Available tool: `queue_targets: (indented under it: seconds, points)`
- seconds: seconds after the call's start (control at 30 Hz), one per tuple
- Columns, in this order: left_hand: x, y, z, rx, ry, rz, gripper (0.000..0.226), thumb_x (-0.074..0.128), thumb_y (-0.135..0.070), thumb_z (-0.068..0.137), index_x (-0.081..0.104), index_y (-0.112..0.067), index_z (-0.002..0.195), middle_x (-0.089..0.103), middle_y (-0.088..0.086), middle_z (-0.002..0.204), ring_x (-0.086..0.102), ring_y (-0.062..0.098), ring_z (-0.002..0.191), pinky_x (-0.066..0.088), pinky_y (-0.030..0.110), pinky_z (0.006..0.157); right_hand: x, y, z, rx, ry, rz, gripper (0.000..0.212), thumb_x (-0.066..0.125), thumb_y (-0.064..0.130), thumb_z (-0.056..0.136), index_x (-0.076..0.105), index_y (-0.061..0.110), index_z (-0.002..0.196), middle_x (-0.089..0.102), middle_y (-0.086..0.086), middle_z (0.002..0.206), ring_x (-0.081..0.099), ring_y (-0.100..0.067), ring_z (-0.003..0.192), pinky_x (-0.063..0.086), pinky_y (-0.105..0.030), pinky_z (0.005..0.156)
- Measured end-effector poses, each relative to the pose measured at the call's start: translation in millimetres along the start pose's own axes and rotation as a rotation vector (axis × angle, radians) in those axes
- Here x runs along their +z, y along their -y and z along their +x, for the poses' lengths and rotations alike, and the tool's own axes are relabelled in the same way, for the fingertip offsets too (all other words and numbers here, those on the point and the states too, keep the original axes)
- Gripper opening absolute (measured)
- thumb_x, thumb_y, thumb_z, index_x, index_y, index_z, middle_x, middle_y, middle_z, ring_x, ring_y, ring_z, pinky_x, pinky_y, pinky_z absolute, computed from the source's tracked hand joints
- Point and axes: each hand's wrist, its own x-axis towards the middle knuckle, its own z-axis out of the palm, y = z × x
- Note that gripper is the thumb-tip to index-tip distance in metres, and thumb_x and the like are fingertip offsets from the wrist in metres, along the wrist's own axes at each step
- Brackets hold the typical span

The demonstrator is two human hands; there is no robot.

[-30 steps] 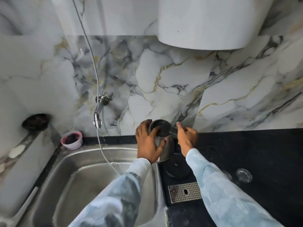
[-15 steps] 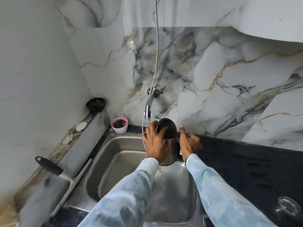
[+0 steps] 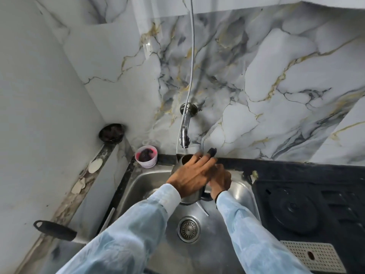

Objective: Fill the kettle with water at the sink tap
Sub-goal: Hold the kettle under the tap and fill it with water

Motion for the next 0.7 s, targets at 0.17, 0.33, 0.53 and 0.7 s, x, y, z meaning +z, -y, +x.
queue_targets:
  seconds: [0.17, 0.33, 0.53, 0.7]
  points:
    - [13.4, 29.7, -16.2, 0.025, -0.141, -0.294, 0.035, 0.041, -0.012, 0.108, 0.054, -0.014, 0.14, 0.049, 0.016, 0.143, 0.058, 0.041, 0.121, 0.046, 0.049, 0.108, 12.1, 2.7, 11.5, 0.134, -0.083, 0.153, 0.034, 0.054, 0.028, 0.095, 0.076, 0.003, 0.088, 0.077, -0.027, 0.098, 0.063, -0.038, 0.085, 0.051, -0.051, 0.079]
    - [14.6, 44.2, -21.0, -0.91, -0.355, -0.609, 0.038, 0.071, -0.015, 0.092, 0.056, -0.005, 0.125, 0.056, 0.018, 0.12, 0.061, 0.04, 0.102, 0.053, 0.053, 0.091, 22.2, 12.1, 13.6, 0.143, -0.084, 0.203, 0.025, 0.062, 0.028, 0.089, 0.067, 0.01, 0.072, 0.072, -0.023, 0.09, 0.064, -0.038, 0.081, 0.052, -0.043, 0.066]
    - [18.2, 68.7, -5.7, -1.282, -0.095, -0.732, 0.046, 0.078, -0.039, 0.086, 0.075, -0.005, 0.117, 0.07, 0.015, 0.11, 0.067, 0.031, 0.099, 0.049, 0.036, 0.093, 19.1, 12.8, 20.9, 0.135, -0.078, 0.222, 0.025, 0.062, 0.026, 0.089, 0.068, 0.009, 0.07, 0.071, -0.02, 0.086, 0.062, -0.036, 0.071, 0.047, -0.031, 0.046]
    - [18.7, 70.8, 1.3, -1.247, -0.082, -0.773, 0.036, 0.079, -0.037, 0.086, 0.082, -0.01, 0.109, 0.074, 0.011, 0.093, 0.068, 0.03, 0.091, 0.051, 0.04, 0.093, 19.2, 17.0, 16.8, 0.103, -0.07, 0.162, 0.028, 0.062, 0.032, 0.087, 0.068, 0.013, 0.067, 0.074, -0.023, 0.089, 0.07, -0.048, 0.085, 0.063, -0.052, 0.081]
